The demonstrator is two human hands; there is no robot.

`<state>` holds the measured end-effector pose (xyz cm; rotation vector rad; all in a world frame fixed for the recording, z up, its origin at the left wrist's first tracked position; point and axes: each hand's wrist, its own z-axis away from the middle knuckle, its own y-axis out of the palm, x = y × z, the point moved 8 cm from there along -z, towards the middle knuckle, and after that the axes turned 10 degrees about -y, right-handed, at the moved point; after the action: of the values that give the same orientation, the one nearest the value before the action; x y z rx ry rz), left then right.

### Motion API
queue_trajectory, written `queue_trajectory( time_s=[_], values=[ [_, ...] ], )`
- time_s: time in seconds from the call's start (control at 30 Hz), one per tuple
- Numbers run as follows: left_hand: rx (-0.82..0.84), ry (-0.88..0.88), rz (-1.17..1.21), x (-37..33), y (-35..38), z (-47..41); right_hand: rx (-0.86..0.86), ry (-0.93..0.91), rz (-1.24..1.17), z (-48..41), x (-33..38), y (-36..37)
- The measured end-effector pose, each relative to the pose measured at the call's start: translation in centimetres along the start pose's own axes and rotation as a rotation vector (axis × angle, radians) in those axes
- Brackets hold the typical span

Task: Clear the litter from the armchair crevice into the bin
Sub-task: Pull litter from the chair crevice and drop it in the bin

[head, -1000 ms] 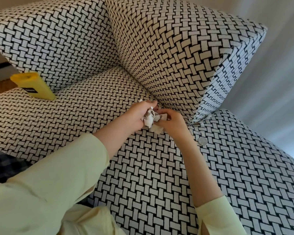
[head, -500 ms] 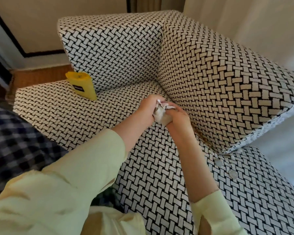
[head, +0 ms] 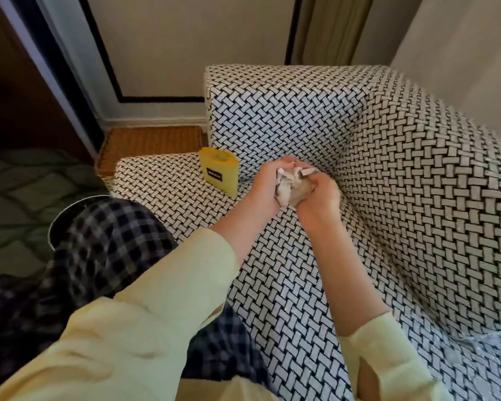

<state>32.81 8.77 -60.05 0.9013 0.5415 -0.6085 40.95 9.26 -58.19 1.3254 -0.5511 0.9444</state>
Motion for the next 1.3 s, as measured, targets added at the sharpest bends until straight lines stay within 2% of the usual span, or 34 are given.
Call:
queue_trajectory(
  time_s=[0.1, 0.2, 0.37, 0.5, 0.63, 0.77, 0.83, 0.93, 1.0, 1.13, 1.3],
  values=[
    [0.006, 0.003, 0.052, -2.1, -1.3, 0.2, 0.004, 0.018, -0.041, -0.2, -0.9, 2.7],
    [-0.044, 0.054, 0.052, -4.7, -3.6, 0.7, 0.093, 0.045, -0.055, -0.3, -2.4, 6.5],
    [-0.061, 0.105, 0.113, -8.6, -7.7, 1.5, 0.177, 0.119, 0.128, -1.3, -6.4, 11.4],
    [-0.126, 0.149, 0.162, -11.8, -11.3, 2.4, 0.214, 0.163, 0.161, -1.9, -10.0, 15.1],
    [-0.1, 0.215, 0.227, -15.0, -15.9, 2.4, 0.273, 0.241, 0.072, -0.9, -13.8, 20.1],
    [-0.212, 0.248, 0.351, -17.4, -21.5, 2.7, 0.333, 0.358, 0.021, -0.4, -18.8, 24.7],
    [-0.261, 0.299, 0.444, -18.5, -25.4, 2.6, 0.363, 0.432, 0.05, -0.2, -22.2, 26.5],
    [-0.289, 0.327, 0.549, -18.9, -31.1, 1.9, 0.465, 0.447, 0.189, 0.4, -26.5, 29.2],
    [-0.32, 0.291, 0.563, -18.8, -34.5, 1.3, 0.522, 0.445, 0.308, 0.0, -29.6, 30.8],
    [-0.412, 0.067, 0.312, -18.5, -39.4, 0.2, 0.674, 0.455, 0.557, -1.5, -35.4, 33.5],
    [-0.472, -0.026, 0.272, -18.6, -45.4, -1.1, 0.633, 0.546, 0.642, -3.1, -41.9, 34.8]
  ],
)
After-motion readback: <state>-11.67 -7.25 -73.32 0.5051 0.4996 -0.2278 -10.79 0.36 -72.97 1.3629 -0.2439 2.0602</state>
